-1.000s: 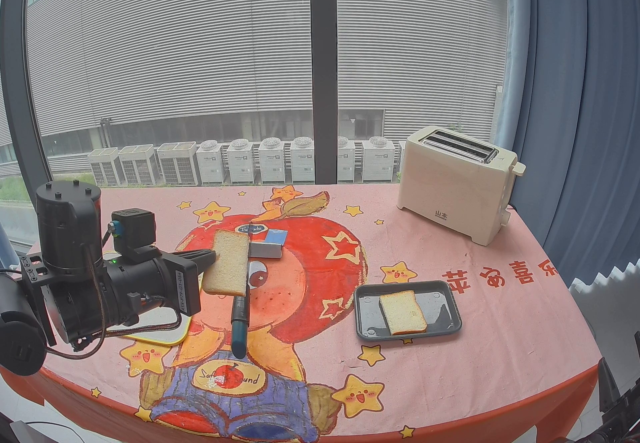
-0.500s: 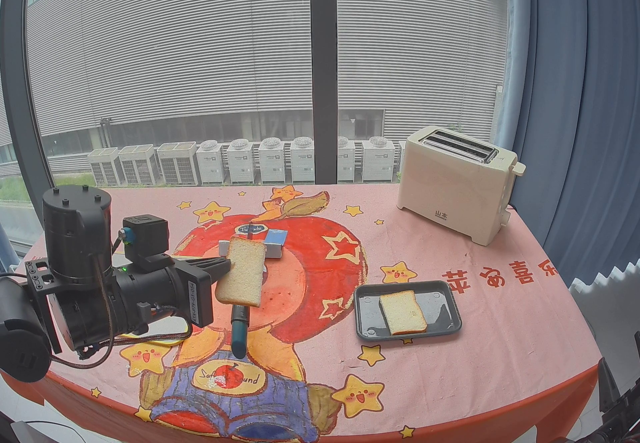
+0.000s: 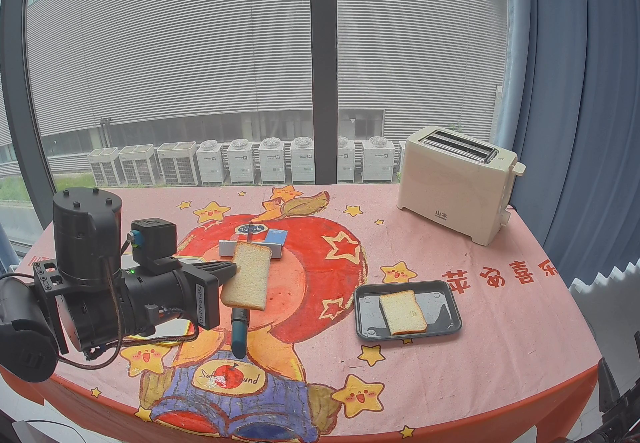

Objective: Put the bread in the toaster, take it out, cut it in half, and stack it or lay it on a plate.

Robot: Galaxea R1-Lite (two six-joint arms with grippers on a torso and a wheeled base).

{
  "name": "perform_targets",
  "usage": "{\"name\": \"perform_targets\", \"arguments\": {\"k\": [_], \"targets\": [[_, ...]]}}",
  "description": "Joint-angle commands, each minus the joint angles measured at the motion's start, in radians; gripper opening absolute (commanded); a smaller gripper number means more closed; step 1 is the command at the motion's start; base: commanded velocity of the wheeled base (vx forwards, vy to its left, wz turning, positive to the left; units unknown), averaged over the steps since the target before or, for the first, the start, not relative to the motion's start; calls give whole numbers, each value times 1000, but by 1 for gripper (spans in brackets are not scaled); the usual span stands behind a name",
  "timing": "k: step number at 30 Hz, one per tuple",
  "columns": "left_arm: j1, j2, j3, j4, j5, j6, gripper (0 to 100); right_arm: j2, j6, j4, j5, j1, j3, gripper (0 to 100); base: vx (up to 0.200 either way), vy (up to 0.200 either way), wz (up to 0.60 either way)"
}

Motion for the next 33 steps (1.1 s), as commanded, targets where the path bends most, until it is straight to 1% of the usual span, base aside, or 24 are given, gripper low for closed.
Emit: {"name": "perform_targets", "arguments": {"k": [1, 5, 6, 11, 16, 20, 21, 24, 30, 33], "targets": [[0, -2, -1, 0, 1, -1, 0, -15, 0, 0, -1, 0, 18, 100, 0, 0, 0], [0, -2, -23, 0, -1, 4, 0, -15, 0, 0, -1, -1, 18, 100, 0, 0, 0], [0, 1, -46, 0, 2, 6, 0, -13, 0, 0, -1, -1, 18, 100, 0, 0, 0], [-2, 1, -58, 1, -2, 6, 0, -15, 0, 0, -1, -1, 18, 100, 0, 0, 0], [-22, 10, -92, 3, -2, 4, 0, -15, 0, 2, -1, -1, 18, 100, 0, 0, 0], [-28, 15, -118, 7, -2, 10, 0, -15, 0, 2, -1, -1, 18, 100, 0, 0, 0], [-55, 25, -132, 7, -1, 16, 0, -15, 0, 2, 1, -1, 18, 100, 0, 0, 0], [-81, 29, -142, 6, -1, 16, 0, -15, 0, 3, 1, -1, 18, 100, 0, 0, 0], [-85, 33, -150, 4, -1, 16, 0, -15, 0, 3, 1, -1, 18, 100, 0, 0, 0], [-98, 35, -142, 4, 1, 13, 0, -15, -2, 3, 1, -1, 18, 100, 0, 0, 0]]}}
